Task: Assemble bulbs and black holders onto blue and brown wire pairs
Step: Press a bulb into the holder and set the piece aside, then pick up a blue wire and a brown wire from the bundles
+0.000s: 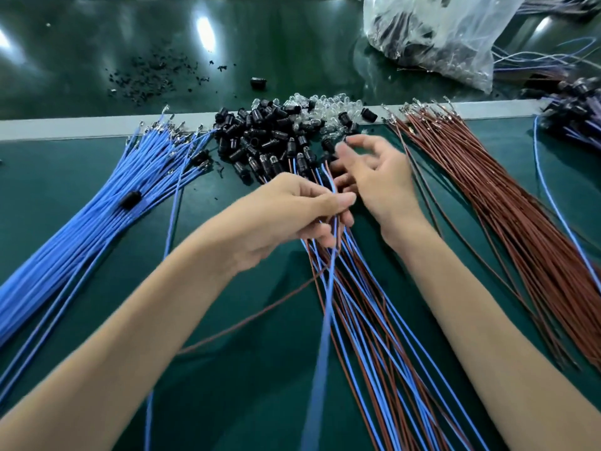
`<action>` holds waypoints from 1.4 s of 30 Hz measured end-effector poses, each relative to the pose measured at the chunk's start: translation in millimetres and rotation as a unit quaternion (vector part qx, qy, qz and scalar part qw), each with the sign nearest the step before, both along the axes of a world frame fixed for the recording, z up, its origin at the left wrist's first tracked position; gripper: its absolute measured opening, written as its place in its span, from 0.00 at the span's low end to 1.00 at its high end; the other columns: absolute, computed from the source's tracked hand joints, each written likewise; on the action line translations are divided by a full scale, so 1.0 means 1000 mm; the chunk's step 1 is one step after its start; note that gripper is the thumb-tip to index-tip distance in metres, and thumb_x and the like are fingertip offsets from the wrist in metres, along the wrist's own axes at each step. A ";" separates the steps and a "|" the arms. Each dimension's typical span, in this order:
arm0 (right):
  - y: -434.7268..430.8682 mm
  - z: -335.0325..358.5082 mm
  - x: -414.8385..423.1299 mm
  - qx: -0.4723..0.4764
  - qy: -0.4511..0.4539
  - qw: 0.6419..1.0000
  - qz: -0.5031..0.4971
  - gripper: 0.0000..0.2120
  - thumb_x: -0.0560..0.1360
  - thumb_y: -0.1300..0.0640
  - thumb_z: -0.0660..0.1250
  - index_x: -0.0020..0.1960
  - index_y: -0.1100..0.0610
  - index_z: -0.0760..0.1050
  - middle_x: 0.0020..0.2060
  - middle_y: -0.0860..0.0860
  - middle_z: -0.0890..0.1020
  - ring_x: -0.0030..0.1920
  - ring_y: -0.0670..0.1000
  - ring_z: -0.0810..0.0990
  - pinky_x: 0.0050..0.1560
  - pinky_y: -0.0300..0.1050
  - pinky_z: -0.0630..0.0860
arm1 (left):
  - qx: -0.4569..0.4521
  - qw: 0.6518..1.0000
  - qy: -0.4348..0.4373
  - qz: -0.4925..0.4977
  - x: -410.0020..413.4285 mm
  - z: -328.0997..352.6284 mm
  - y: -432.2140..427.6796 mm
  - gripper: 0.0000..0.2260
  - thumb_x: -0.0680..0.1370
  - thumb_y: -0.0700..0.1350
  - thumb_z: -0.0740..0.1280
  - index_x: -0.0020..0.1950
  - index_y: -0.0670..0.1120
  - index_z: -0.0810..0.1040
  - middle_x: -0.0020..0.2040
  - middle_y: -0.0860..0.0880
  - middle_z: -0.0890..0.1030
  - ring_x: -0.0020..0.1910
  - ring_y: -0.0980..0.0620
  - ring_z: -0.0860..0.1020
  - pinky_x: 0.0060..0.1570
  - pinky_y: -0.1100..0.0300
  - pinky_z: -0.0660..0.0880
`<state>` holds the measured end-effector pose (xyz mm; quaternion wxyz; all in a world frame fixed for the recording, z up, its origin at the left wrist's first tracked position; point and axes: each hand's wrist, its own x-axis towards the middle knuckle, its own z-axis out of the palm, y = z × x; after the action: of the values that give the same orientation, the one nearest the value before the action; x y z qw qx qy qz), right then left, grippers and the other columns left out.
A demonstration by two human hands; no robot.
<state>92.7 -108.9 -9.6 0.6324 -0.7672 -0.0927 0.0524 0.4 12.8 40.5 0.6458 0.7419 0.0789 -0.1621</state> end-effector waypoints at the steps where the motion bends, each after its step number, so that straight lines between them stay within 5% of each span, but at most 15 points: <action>1: 0.001 0.000 0.005 -0.084 -0.070 0.994 -0.023 0.08 0.77 0.56 0.68 0.55 0.55 0.77 0.40 0.49 0.84 0.36 0.45 0.80 0.44 0.40 0.76 | 0.012 0.999 0.019 0.027 0.002 -0.006 -0.001 0.14 0.77 0.47 0.67 0.35 0.43 0.82 0.29 0.51 0.80 0.26 0.59 0.77 0.32 0.73 0.73; 3: -0.001 0.000 0.013 -0.235 -0.185 0.954 -0.028 0.10 0.77 0.58 0.68 0.58 0.56 0.79 0.49 0.53 0.81 0.45 0.48 0.77 0.51 0.35 0.70 | 0.086 0.995 0.034 0.034 0.005 -0.016 0.004 0.16 0.77 0.49 0.68 0.37 0.40 0.82 0.30 0.51 0.82 0.28 0.56 0.81 0.39 0.71 0.75; 5: 0.000 -0.001 0.016 -0.310 -0.201 0.929 0.009 0.12 0.77 0.57 0.68 0.60 0.55 0.80 0.53 0.54 0.80 0.51 0.52 0.78 0.56 0.39 0.70 | 0.159 0.987 0.037 0.012 0.005 -0.021 0.010 0.18 0.77 0.52 0.68 0.34 0.40 0.81 0.30 0.49 0.83 0.29 0.55 0.82 0.42 0.70 0.75; 8: 0.000 -0.005 0.015 -0.334 -0.206 0.920 0.003 0.11 0.76 0.55 0.69 0.57 0.56 0.81 0.52 0.54 0.82 0.52 0.56 0.79 0.56 0.50 0.75 | 0.256 0.966 0.032 -0.031 0.005 -0.023 0.019 0.22 0.76 0.55 0.69 0.25 0.45 0.77 0.26 0.49 0.81 0.26 0.55 0.81 0.31 0.74 0.72; 11: -0.002 -0.006 0.013 -0.319 -0.200 0.926 0.000 0.09 0.75 0.54 0.69 0.53 0.57 0.79 0.49 0.54 0.82 0.49 0.56 0.79 0.53 0.51 0.75 | 0.351 0.934 0.009 -0.061 0.007 -0.023 0.026 0.21 0.75 0.56 0.68 0.26 0.46 0.78 0.26 0.53 0.81 0.23 0.60 0.78 0.28 0.74 0.70; 15: -0.004 0.000 0.004 -0.237 -0.189 0.952 -0.044 0.07 0.74 0.54 0.70 0.49 0.56 0.79 0.43 0.50 0.82 0.41 0.49 0.79 0.48 0.42 0.76 | 0.413 0.907 -0.023 -0.074 0.007 -0.016 0.033 0.18 0.73 0.61 0.68 0.33 0.48 0.81 0.29 0.53 0.82 0.28 0.60 0.79 0.35 0.62 0.75; 17: -0.003 0.008 -0.003 -0.134 -0.143 0.980 -0.036 0.04 0.74 0.55 0.72 0.47 0.55 0.80 0.39 0.46 0.82 0.37 0.43 0.78 0.43 0.34 0.74 | 0.433 0.894 -0.112 -0.023 0.008 -0.010 0.036 0.16 0.70 0.63 0.69 0.42 0.50 0.80 0.34 0.55 0.81 0.33 0.60 0.78 0.37 0.63 0.73; 21: 0.001 0.024 -0.025 0.093 0.049 0.984 0.141 0.02 0.75 0.61 0.70 0.44 0.55 0.81 0.35 0.46 0.83 0.33 0.38 0.77 0.32 0.28 0.69 | 0.379 0.870 -0.315 0.008 0.010 -0.012 0.029 0.20 0.74 0.49 0.71 0.65 0.47 0.75 0.52 0.49 0.80 0.42 0.53 0.79 0.51 0.56 0.75; 23: -0.002 0.028 -0.030 0.036 0.036 0.985 0.164 0.04 0.76 0.57 0.69 0.43 0.55 0.82 0.33 0.45 0.84 0.32 0.39 0.78 0.32 0.29 0.71 | 0.353 0.858 -0.371 0.034 0.010 -0.018 0.026 0.13 0.75 0.40 0.69 0.59 0.41 0.80 0.49 0.45 0.82 0.43 0.49 0.80 0.49 0.53 0.77; 25: -0.013 0.029 -0.027 -0.161 -0.062 0.980 0.094 0.10 0.76 0.49 0.69 0.44 0.54 0.84 0.36 0.50 0.85 0.35 0.48 0.81 0.37 0.39 0.75 | 0.328 0.864 -0.377 0.057 0.011 -0.025 0.027 0.08 0.76 0.37 0.68 0.53 0.38 0.82 0.44 0.45 0.82 0.37 0.49 0.81 0.42 0.53 0.78; 27: -0.035 0.028 -0.022 -0.405 -0.164 0.899 -0.044 0.14 0.76 0.45 0.68 0.48 0.56 0.83 0.41 0.55 0.84 0.40 0.55 0.81 0.39 0.40 0.71 | 0.331 0.876 -0.346 0.058 0.011 -0.032 0.028 0.06 0.78 0.40 0.66 0.50 0.39 0.80 0.39 0.49 0.80 0.33 0.52 0.79 0.38 0.53 0.77; 29: -0.057 0.031 -0.022 -0.527 -0.129 0.832 -0.115 0.16 0.75 0.45 0.69 0.52 0.58 0.80 0.47 0.60 0.82 0.47 0.60 0.80 0.42 0.44 0.70 | 0.353 0.880 -0.315 0.041 0.011 -0.038 0.027 0.08 0.81 0.44 0.63 0.46 0.41 0.77 0.34 0.48 0.79 0.30 0.49 0.76 0.34 0.50 0.74; 37: -0.078 0.033 -0.015 -0.553 0.010 0.824 -0.122 0.22 0.73 0.45 0.71 0.60 0.59 0.75 0.56 0.62 0.78 0.58 0.64 0.75 0.49 0.51 0.69 | 0.353 0.884 -0.307 0.014 0.008 -0.042 0.019 0.14 0.82 0.48 0.60 0.41 0.40 0.71 0.26 0.48 0.70 0.25 0.48 0.67 0.28 0.53 0.65; 42: -0.076 0.029 -0.018 -0.552 0.014 0.829 -0.088 0.12 0.78 0.49 0.66 0.54 0.57 0.80 0.51 0.62 0.79 0.52 0.63 0.77 0.45 0.48 0.64 | 0.343 0.891 -0.296 0.012 0.008 -0.043 0.018 0.13 0.82 0.47 0.60 0.41 0.40 0.72 0.26 0.48 0.71 0.26 0.47 0.68 0.30 0.51 0.67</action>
<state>75.1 -184.5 19.7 0.1063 -0.9927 0.0281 0.0496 8.8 30.4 -2.1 0.3467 0.9298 -0.0565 0.1102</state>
